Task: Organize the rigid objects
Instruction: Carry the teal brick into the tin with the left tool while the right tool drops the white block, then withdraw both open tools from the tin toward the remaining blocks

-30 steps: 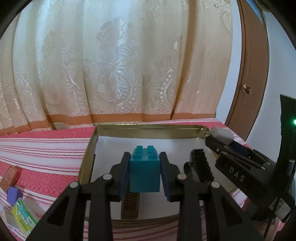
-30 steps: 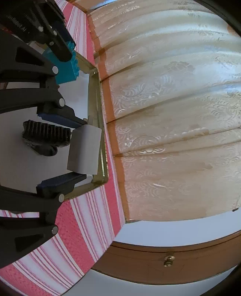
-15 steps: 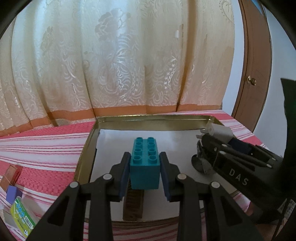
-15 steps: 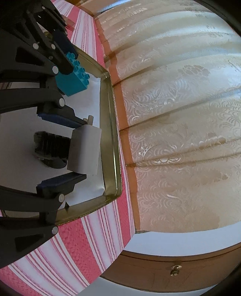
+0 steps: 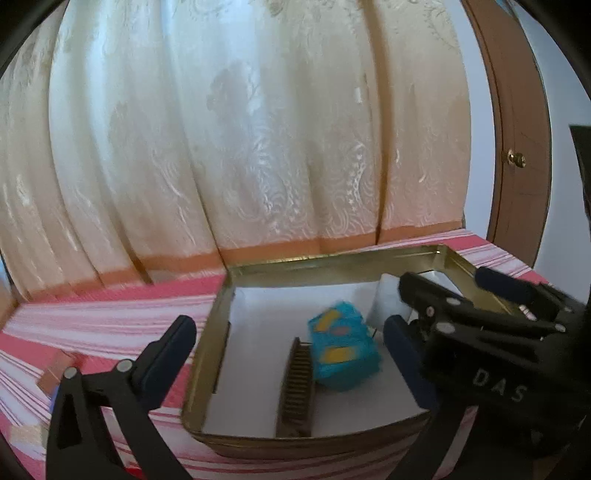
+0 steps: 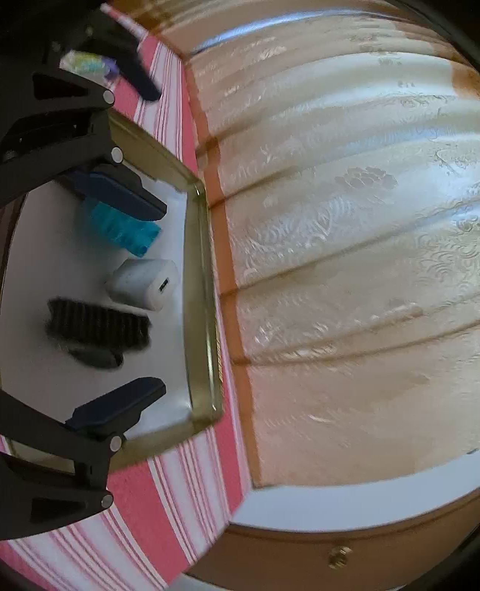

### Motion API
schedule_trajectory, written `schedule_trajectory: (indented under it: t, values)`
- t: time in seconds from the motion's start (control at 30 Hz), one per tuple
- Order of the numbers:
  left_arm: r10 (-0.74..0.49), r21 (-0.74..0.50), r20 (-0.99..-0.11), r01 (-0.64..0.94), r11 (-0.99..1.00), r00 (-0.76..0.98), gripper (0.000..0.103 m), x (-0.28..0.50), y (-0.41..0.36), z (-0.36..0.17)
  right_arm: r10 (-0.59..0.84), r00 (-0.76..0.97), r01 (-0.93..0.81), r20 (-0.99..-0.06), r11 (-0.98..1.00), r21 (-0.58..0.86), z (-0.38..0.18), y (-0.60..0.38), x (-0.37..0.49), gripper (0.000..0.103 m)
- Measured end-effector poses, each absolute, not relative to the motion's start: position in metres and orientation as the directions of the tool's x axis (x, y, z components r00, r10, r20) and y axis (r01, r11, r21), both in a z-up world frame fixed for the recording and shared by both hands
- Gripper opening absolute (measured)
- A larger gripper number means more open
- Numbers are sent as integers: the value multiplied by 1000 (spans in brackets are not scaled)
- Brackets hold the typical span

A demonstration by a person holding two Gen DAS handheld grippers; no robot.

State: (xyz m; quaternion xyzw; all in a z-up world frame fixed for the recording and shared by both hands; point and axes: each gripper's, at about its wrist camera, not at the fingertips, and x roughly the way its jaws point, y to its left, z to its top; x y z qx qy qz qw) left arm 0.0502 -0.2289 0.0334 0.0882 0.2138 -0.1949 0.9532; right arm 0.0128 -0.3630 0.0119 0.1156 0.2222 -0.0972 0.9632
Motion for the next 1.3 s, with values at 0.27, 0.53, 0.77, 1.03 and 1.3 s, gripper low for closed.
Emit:
schedule_trajectory:
  t: [0.27, 0.53, 0.77, 1.03, 1.3]
  values:
    - [-336, 58, -450, 403, 914, 828, 103, 46, -214, 33, -245, 878, 333, -411, 929, 159, 18, -373, -1, 89]
    - [-333, 42, -455, 394, 918, 826, 103, 39, -196, 31, -308, 875, 389, -374, 906, 165, 20, -375, -13, 89]
    - [-333, 19, -460, 384, 923, 823, 103, 35, -182, 31, -374, 875, 432, -308, 890, 146, 25, -370, -27, 89]
    - [-328, 9, -457, 373, 928, 827, 103, 32, -173, 31, -407, 865, 453, -294, 884, 112, 27, -358, -36, 89]
    - [-325, 9, -450, 369, 930, 832, 103, 28, -164, 31, -388, 870, 453, -305, 874, 178, 26, -348, -52, 89]
